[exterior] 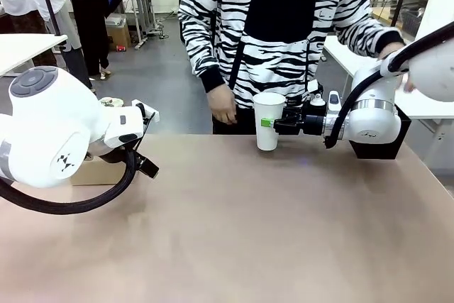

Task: Pour a drink into a cup and package it in a carrier.
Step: When a person places the Paper Cup Lid on the 600 ml Paper Cup , lift the 600 ml Paper Cup.

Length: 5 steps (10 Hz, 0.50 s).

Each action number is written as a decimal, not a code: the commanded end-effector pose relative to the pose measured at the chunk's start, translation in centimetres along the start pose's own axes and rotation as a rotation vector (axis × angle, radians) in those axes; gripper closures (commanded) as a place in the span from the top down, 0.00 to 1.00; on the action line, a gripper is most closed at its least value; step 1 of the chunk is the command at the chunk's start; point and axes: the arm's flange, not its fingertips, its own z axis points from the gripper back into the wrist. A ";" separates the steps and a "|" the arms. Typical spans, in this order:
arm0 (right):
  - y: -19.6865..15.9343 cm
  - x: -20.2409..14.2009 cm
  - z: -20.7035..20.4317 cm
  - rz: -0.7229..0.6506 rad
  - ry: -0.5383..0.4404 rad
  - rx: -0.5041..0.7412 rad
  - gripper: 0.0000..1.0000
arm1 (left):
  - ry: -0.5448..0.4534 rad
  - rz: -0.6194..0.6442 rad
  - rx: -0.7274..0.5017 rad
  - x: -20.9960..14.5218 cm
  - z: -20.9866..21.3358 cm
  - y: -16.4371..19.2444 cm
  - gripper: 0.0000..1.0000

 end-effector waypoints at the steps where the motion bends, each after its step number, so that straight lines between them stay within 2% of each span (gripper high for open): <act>1: 0.0 0.2 -0.1 0.001 -0.003 -0.005 0.80 | -0.002 0.000 -0.002 0.0 0.1 0.0 1.00; 5: 0.0 0.2 -0.1 0.001 -0.003 -0.005 0.80 | -0.002 0.000 -0.002 0.0 0.1 0.0 1.00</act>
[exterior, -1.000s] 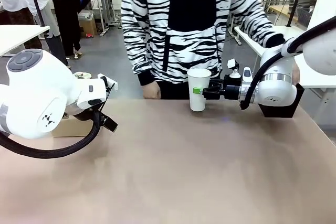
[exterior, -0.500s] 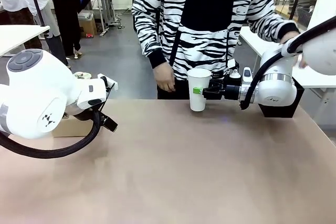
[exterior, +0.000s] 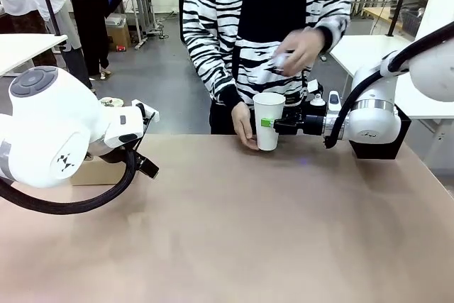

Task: Pour a drink into a cup and package it in a carrier.
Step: When a person places the Paper Cup Lid on the 600 ml Paper Cup , lift the 600 ml Paper Cup.

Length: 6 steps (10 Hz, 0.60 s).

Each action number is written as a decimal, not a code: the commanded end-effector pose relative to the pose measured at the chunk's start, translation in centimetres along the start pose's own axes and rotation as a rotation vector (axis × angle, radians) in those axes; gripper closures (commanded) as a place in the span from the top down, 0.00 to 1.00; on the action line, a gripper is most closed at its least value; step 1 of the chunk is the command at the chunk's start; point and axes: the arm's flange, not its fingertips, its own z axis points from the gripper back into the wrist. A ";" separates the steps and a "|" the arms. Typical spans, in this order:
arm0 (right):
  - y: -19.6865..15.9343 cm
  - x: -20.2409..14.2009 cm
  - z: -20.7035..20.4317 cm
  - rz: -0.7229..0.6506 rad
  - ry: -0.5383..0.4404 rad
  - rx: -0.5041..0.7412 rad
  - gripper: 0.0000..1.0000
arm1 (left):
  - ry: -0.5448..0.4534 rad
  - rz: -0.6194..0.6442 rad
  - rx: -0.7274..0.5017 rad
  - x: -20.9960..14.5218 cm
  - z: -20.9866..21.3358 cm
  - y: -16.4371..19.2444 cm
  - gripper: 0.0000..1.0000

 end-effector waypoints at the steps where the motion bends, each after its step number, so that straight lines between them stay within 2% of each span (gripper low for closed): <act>1: 0.0 0.2 -0.1 0.001 -0.003 -0.005 0.80 | -0.002 0.000 -0.002 0.0 0.1 0.0 1.00; 6: 0.0 0.2 -0.1 0.001 -0.003 -0.005 0.80 | -0.002 0.000 -0.002 0.0 0.1 0.0 1.00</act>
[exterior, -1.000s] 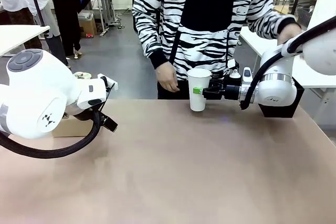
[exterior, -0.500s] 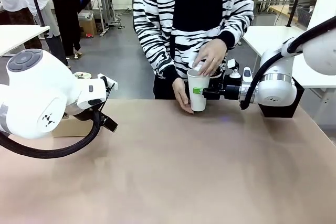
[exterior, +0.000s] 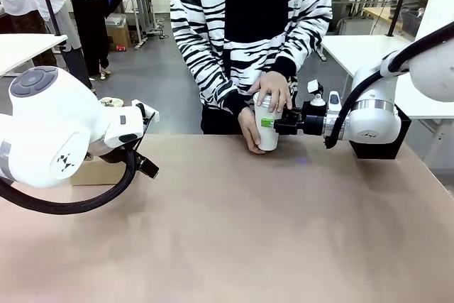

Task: Pour a drink into a cup and package it in a carrier.
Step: When a person places the Paper Cup Lid on the 600 ml Paper Cup , lift the 600 ml Paper Cup.

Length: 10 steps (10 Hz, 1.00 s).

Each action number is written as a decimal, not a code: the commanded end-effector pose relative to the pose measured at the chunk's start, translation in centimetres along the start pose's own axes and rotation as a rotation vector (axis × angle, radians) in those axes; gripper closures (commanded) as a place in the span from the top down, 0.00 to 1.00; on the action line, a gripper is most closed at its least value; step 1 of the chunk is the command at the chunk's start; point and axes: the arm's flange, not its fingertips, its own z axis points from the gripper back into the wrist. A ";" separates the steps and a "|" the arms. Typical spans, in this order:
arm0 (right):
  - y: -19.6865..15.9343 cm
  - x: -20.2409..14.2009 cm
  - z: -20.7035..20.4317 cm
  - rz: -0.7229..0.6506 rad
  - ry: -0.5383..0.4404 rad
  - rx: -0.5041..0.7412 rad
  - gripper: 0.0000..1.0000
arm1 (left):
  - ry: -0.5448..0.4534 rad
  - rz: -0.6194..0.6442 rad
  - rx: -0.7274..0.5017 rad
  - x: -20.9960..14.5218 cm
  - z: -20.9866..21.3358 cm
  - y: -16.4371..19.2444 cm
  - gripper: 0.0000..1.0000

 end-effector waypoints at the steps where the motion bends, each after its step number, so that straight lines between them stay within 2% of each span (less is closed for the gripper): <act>1: 0.0 0.2 -0.2 0.002 -0.004 -0.004 0.80 | -0.002 0.000 -0.002 0.0 0.1 0.0 1.00; 10: 0.0 0.2 -0.2 0.002 -0.004 -0.004 0.80 | -0.002 0.000 -0.002 0.0 0.1 0.0 1.00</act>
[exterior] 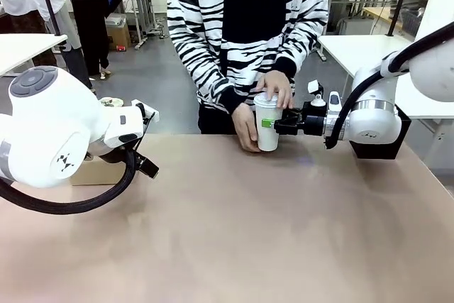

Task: Pour a drink into a cup and package it in a carrier.
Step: When a person places the Paper Cup Lid on the 600 ml Paper Cup , lift the 600 ml Paper Cup.

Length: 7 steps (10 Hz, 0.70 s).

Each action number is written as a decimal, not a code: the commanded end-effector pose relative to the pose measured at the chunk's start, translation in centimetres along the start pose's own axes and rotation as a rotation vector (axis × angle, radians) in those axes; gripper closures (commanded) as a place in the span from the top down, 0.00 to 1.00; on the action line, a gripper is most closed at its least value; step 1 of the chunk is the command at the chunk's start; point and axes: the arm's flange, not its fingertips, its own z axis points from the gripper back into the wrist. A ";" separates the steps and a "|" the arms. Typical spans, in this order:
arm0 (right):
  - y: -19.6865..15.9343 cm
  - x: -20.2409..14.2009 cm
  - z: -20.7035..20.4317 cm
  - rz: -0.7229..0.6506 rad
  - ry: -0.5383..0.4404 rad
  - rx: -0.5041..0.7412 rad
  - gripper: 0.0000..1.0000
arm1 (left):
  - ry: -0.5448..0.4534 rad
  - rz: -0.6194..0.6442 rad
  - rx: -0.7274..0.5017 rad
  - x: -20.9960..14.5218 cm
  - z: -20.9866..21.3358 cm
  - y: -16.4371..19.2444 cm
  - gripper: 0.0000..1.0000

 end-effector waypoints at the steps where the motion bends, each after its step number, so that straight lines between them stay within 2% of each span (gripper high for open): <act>1: 0.1 0.4 -0.3 0.004 -0.006 -0.002 0.80 | -0.002 0.000 -0.002 0.0 0.1 0.0 1.00; 7: 0.1 0.4 -0.3 0.004 -0.006 -0.002 0.80 | -0.002 0.000 -0.002 0.0 0.1 0.0 1.00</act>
